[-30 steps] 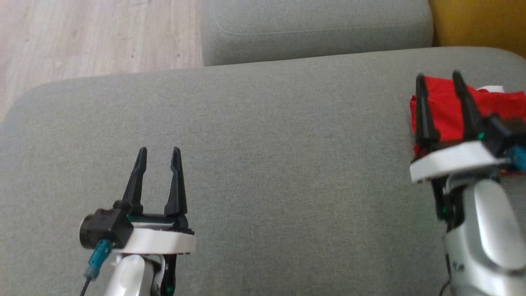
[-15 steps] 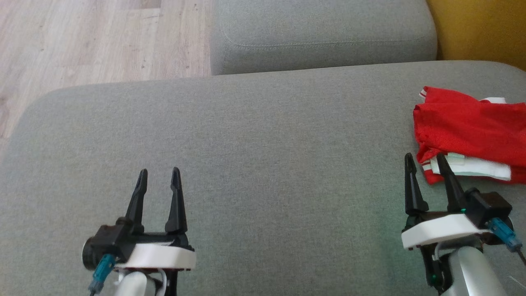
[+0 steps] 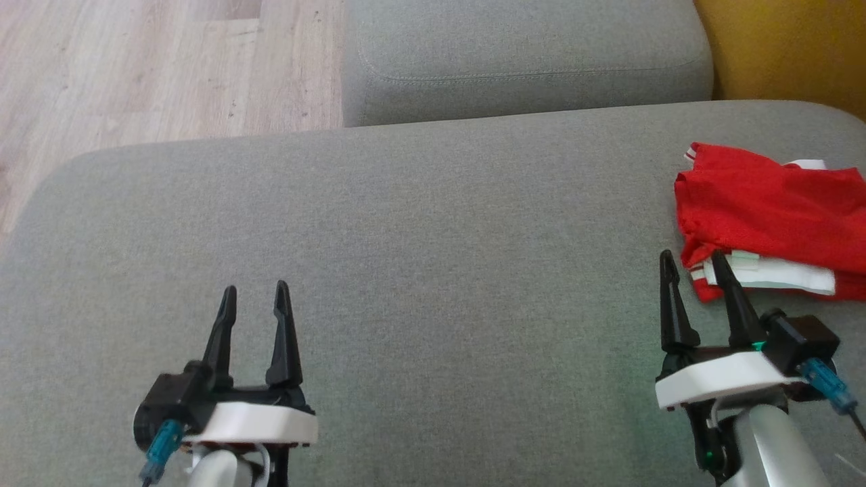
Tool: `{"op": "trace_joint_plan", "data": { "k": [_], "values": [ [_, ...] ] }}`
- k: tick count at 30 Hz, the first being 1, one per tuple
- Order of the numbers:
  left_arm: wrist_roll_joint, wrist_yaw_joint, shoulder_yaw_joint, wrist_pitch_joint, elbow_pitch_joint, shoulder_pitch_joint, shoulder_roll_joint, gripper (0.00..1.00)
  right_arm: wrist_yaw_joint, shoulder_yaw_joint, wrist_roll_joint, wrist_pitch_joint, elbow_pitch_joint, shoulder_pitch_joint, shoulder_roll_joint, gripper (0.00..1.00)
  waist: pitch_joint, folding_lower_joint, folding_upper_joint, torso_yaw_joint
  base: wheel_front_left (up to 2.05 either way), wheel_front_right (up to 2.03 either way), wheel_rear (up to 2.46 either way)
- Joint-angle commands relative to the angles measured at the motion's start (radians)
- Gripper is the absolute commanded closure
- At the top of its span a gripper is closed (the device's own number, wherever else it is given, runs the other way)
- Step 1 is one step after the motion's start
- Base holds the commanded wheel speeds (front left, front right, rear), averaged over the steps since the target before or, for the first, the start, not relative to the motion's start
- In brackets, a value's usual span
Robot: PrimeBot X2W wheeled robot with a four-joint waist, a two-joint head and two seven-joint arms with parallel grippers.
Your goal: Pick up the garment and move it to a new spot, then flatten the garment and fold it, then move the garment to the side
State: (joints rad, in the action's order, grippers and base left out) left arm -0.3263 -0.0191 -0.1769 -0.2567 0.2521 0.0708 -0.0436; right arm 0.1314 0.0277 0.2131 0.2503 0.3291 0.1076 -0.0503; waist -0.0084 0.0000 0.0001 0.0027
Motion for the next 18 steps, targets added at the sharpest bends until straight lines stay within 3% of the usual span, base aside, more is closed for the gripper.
{"op": "trace_joint_plan", "data": {
  "k": [1,18],
  "values": [
    [-0.004,0.000,0.038,-0.005,-0.029,0.021,-0.007,0.00,-0.001,0.027,0.004,0.011,-0.038,0.022,0.000,0.00,-0.001,0.0000,-0.0001,-0.001,0.00,0.00,0.00],
    [-0.057,0.001,0.052,-0.005,-0.045,0.012,-0.007,0.00,-0.001,0.038,0.013,0.011,-0.038,0.022,0.000,0.00,0.002,0.0000,-0.0001,-0.001,0.00,0.00,0.00]
  ]
}}
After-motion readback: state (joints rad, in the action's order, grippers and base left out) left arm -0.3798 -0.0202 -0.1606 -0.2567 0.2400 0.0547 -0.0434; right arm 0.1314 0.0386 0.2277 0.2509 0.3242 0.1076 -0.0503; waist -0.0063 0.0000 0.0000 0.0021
